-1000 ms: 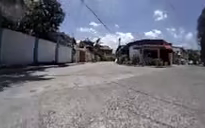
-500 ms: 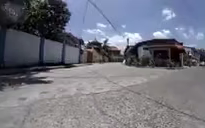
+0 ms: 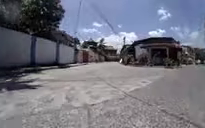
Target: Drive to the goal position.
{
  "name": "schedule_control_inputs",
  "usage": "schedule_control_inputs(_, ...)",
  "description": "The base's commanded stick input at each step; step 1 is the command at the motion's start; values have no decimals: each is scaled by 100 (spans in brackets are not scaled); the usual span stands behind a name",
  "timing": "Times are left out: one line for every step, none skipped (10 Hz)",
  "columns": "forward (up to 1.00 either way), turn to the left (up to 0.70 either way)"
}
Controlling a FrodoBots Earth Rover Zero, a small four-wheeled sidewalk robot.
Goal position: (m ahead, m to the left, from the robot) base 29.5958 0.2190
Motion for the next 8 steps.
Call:
schedule_control_inputs(100,-28)
schedule_control_inputs(100,-28)
schedule_control_inputs(100,-28)
schedule_control_inputs(100,-28)
schedule_control_inputs(100,-28)
schedule_control_inputs(100,-28)
schedule_control_inputs(100,-27)
schedule_control_inputs(100,12)
